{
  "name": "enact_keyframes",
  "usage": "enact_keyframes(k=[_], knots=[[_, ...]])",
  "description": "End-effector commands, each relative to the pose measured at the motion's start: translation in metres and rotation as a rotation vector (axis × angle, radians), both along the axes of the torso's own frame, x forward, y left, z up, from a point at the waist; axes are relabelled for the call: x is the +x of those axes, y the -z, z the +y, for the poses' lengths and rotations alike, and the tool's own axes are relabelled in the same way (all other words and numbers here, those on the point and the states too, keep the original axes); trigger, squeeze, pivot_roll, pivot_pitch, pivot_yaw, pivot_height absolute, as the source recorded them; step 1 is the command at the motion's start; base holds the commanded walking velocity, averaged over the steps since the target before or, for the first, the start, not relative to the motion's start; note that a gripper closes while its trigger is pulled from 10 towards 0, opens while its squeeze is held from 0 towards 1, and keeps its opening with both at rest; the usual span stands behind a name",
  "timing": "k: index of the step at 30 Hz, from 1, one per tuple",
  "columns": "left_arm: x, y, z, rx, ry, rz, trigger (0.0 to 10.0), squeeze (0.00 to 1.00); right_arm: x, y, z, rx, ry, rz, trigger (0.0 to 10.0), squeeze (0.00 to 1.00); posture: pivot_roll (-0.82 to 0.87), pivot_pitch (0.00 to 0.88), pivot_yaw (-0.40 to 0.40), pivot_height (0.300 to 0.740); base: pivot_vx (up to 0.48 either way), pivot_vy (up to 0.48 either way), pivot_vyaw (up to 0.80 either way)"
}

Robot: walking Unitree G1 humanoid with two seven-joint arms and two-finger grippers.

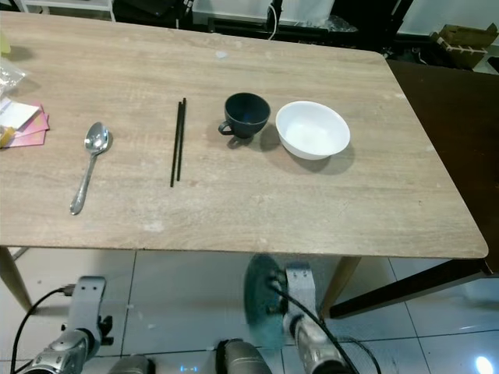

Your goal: Setting the table

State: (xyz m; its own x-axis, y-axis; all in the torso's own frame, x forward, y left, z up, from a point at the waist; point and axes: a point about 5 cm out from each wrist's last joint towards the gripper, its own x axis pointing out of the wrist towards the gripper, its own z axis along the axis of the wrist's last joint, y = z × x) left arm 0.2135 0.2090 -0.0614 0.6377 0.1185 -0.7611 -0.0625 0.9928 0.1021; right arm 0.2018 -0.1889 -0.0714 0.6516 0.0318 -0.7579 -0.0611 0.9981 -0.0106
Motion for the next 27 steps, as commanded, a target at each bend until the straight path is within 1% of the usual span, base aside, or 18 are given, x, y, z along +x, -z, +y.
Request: enact_keyframes(k=[1,3,6,7,8,13,14,15,16,17,21,22,23,25,26,27], knots=[[-0.006,0.005,-0.006,-0.017,0.001,0.018,10.0,0.0,0.002,-0.002,-0.001,-0.022,-0.021,-0.021,10.0,0.0,0.09,0.095,-0.052,0.74,0.0,0.0,0.0],[-0.005,0.005,-0.007,-0.019,0.01,0.021,10.0,0.0,0.002,-0.001,0.003,-0.042,-0.084,-0.016,10.0,0.0,0.09,0.094,-0.053,0.74,0.0,0.0,0.0],[-0.005,0.006,-0.008,0.0,0.046,0.03,10.0,0.0,-0.002,0.001,0.007,-0.089,-0.198,0.003,10.0,0.0,0.09,0.09,-0.058,0.74,0.0,0.0,0.0],[-0.005,0.006,-0.008,0.0,0.046,0.03,10.0,0.0,-0.002,0.001,0.007,-0.089,-0.198,0.003,10.0,0.0,0.09,0.09,-0.058,0.74,0.0,0.0,0.0],[-0.007,0.007,-0.01,-0.018,0.041,0.048,10.0,0.0,-0.005,0.003,0.008,-0.123,-0.249,0.02,10.0,0.0,0.09,0.088,-0.06,0.74,0.0,0.0,0.0],[-0.009,0.009,-0.011,-0.048,0.014,0.054,10.0,0.0,-0.009,0.006,0.006,-0.15,-0.263,0.038,10.0,0.0,0.08,0.086,-0.06,0.74,0.0,0.0,0.0],[-0.01,0.009,-0.01,-0.027,0.024,0.046,10.0,0.0,-0.013,0.007,0.002,-0.172,-0.265,0.052,10.0,0.0,0.08,0.084,-0.063,0.74,0.0,0.0,0.0],[-0.01,0.009,-0.009,-0.017,0.03,0.04,10.0,0.0,-0.014,0.008,0.001,-0.177,-0.265,0.056,7.6,0.0,0.08,0.083,-0.064,0.74,0.0,0.0,0.0],[-0.01,0.009,-0.009,-0.017,0.03,0.04,10.0,0.0,-0.014,0.008,0.001,-0.177,-0.265,0.056,7.6,0.0,0.08,0.083,-0.064,0.74,0.0,0.0,0.0],[-0.011,0.009,-0.009,-0.012,0.034,0.036,10.0,0.0,-0.015,0.008,-0.001,-0.178,-0.265,0.057,0.0,0.0,0.08,0.083,-0.065,0.74,0.0,0.0,0.0],[-0.012,0.01,-0.009,-0.005,0.039,0.031,10.0,0.0,-0.016,0.008,-0.002,-0.178,-0.263,0.058,0.0,0.0,0.08,0.082,-0.065,0.74,0.0,0.0,0.0],[-0.012,0.009,-0.008,0.004,0.034,0.022,10.0,0.0,-0.015,0.008,-0.003,-0.193,-0.264,0.055,0.0,0.0,0.08,0.08,-0.066,0.74,0.0,0.0,0.0],[-0.011,0.009,-0.007,0.002,0.026,0.014,10.0,0.0,-0.015,0.008,-0.004,-0.207,-0.265,0.053,3.9,0.0,0.08,0.079,-0.067,0.74,0.0,0.0,0.0],[-0.011,0.008,-0.007,0.0,0.021,0.009,10.0,0.0,-0.015,0.008,-0.005,-0.216,-0.266,0.052,3.9,0.0,0.08,0.079,-0.067,0.74,0.0,0.0,0.0],[-0.009,0.007,-0.006,-0.008,-0.012,-0.009,10.0,0.0,-0.014,0.007,-0.007,-0.233,-0.265,0.052,10.0,0.0,0.08,0.078,-0.067,0.74,0.0,0.0,0.0],[-0.009,0.007,-0.005,-0.007,-0.02,-0.009,10.0,0.0,-0.014,0.007,-0.008,-0.241,-0.262,0.05,10.0,0.0,0.08,0.076,-0.068,0.74,0.0,0.0,0.0]])
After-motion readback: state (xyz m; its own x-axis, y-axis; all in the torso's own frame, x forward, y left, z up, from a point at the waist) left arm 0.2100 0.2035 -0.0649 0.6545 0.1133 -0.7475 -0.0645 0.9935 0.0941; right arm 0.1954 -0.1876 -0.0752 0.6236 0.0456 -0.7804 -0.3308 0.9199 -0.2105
